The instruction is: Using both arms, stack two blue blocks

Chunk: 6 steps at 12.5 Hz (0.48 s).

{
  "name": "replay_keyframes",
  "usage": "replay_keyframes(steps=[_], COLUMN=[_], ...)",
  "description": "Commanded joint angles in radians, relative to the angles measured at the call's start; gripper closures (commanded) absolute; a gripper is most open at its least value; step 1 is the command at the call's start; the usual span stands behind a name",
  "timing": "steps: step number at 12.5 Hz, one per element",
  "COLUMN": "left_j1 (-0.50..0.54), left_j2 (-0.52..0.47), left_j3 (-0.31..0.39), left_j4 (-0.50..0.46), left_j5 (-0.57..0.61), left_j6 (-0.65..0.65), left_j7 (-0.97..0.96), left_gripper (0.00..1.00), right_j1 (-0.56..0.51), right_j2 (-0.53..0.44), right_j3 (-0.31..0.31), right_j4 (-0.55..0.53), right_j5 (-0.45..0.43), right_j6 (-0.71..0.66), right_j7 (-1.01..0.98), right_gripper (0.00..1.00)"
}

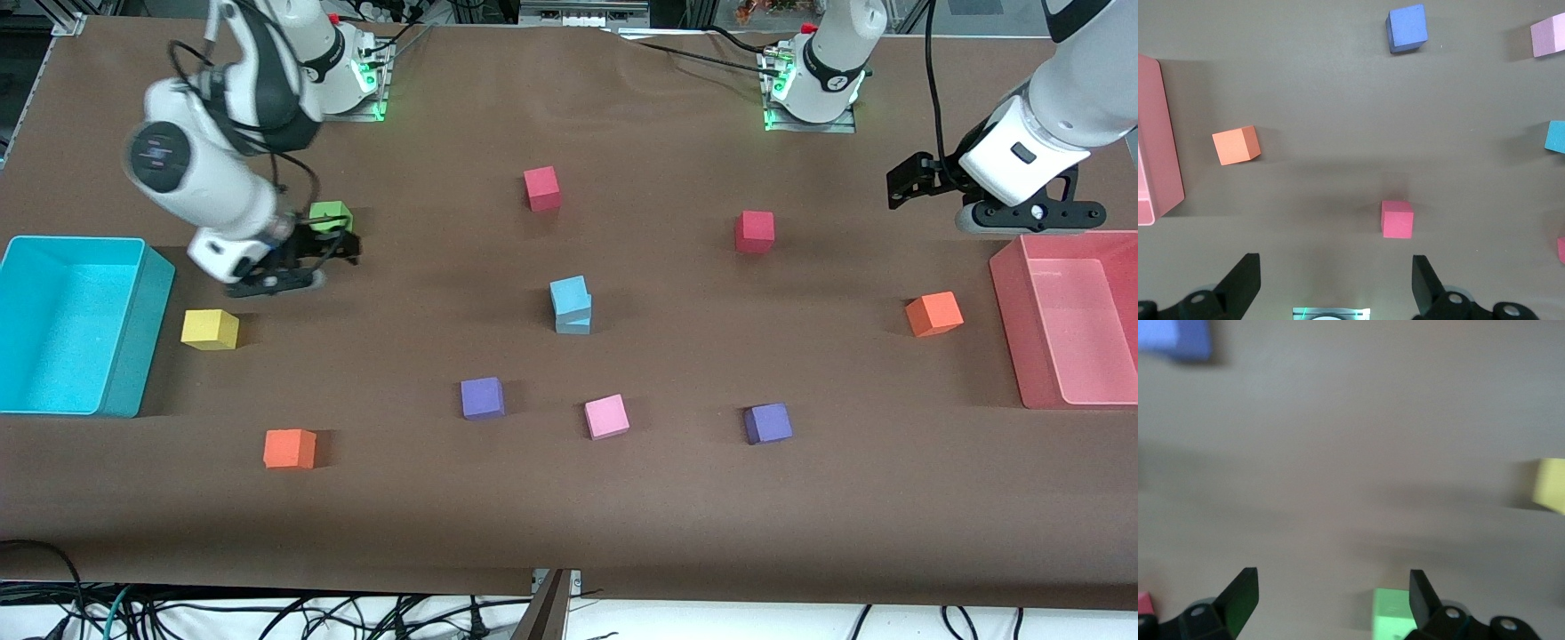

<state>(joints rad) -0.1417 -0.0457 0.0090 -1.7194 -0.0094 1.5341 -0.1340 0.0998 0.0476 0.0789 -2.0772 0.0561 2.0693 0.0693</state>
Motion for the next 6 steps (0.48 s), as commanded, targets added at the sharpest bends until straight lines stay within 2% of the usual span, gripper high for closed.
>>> replay_keyframes(steps=[1,2,3,6], left_j1=[0.001,-0.007,-0.007,-0.004], left_j2=[-0.014,-0.006,0.012,0.021], left_j3=[-0.001,0.006,0.005,0.003], left_j4=[0.000,0.004,0.055,0.078], left_j5=[0.025,0.025,0.026,0.026], left_j6=[-0.022,-0.037,-0.060,-0.074], left_j7=[0.017,0.017,0.016,0.016], left_gripper=[0.00,0.00,0.00,0.00], right_j1=[-0.043,-0.049,-0.073,-0.101], right_j2=[-0.009,-0.009,-0.009,-0.017], right_j3=[-0.066,-0.082,-0.085,-0.090], right_j4=[0.203,0.270,0.326,0.417], right_j5=[-0.019,-0.021,-0.030,-0.053], right_j6=[-0.217,-0.289,-0.331,-0.414], right_j7=[0.018,0.020,0.021,0.021], right_gripper=[0.00,0.00,0.00,0.00])
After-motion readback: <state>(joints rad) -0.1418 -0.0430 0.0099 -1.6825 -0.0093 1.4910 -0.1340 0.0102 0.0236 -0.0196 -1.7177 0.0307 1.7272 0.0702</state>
